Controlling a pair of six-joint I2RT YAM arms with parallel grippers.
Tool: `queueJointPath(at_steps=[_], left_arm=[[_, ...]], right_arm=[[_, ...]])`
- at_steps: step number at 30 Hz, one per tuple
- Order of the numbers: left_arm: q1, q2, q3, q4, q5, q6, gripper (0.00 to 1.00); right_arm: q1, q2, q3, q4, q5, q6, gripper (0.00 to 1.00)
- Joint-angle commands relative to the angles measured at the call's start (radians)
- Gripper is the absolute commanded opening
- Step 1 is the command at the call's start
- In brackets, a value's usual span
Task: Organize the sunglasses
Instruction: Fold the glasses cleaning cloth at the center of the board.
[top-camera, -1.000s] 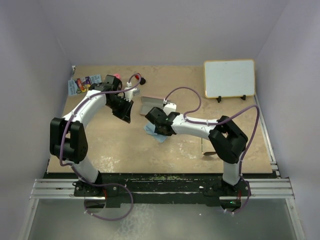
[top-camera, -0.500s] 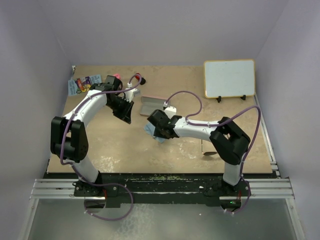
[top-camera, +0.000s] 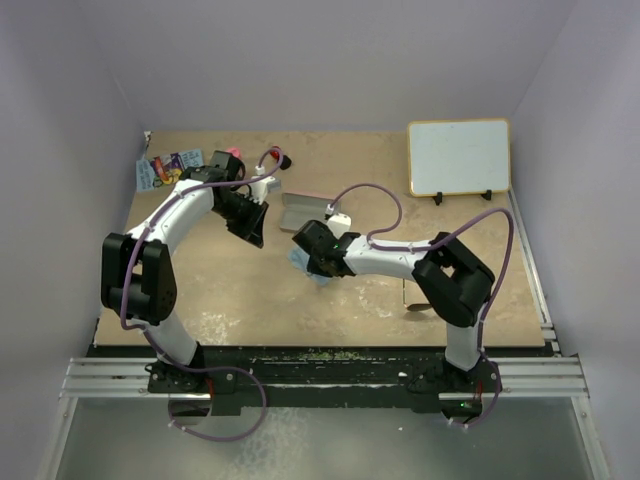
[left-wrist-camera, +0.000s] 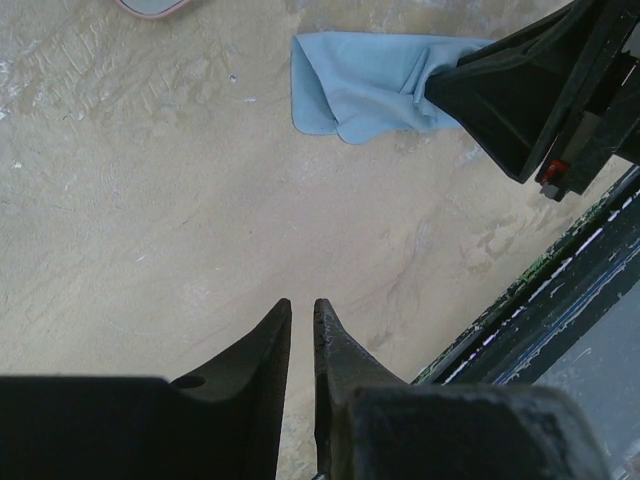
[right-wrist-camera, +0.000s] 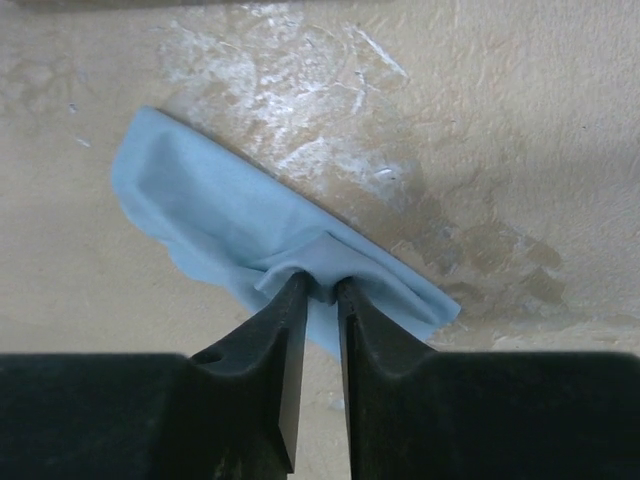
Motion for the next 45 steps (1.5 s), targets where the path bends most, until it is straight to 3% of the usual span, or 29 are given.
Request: queueJointPath(at_steps=[1, 6, 22, 32, 40, 45], left_arm=[[-0.004, -0.002, 0.027, 0.011, 0.035, 0.009, 0.18], [-0.003, -0.001, 0.015, 0.017, 0.035, 0.011, 0.18], [-0.074, -0.006, 0.033, 0.000, 0.035, 0.009, 0.18], [-0.159, 0.011, -0.017, 0.041, -0.001, -0.030, 0.18], [-0.188, -0.107, -0.171, 0.260, -0.112, -0.214, 0.18], [-0.239, -0.179, -0.250, 0.371, -0.163, -0.295, 0.29]], right_arm=[[-0.004, 0.016, 0.024, -0.002, 0.030, 0.028, 0.18], [-0.004, -0.004, 0.009, 0.000, 0.035, 0.041, 0.00], [0.022, -0.170, -0.037, -0.053, 0.012, 0.041, 0.00], [0.024, -0.123, -0.077, -0.038, -0.031, 0.054, 0.00], [0.025, -0.114, -0.108, -0.008, -0.036, 0.119, 0.00], [0.024, -0.132, -0.152, 0.088, -0.092, 0.146, 0.00]])
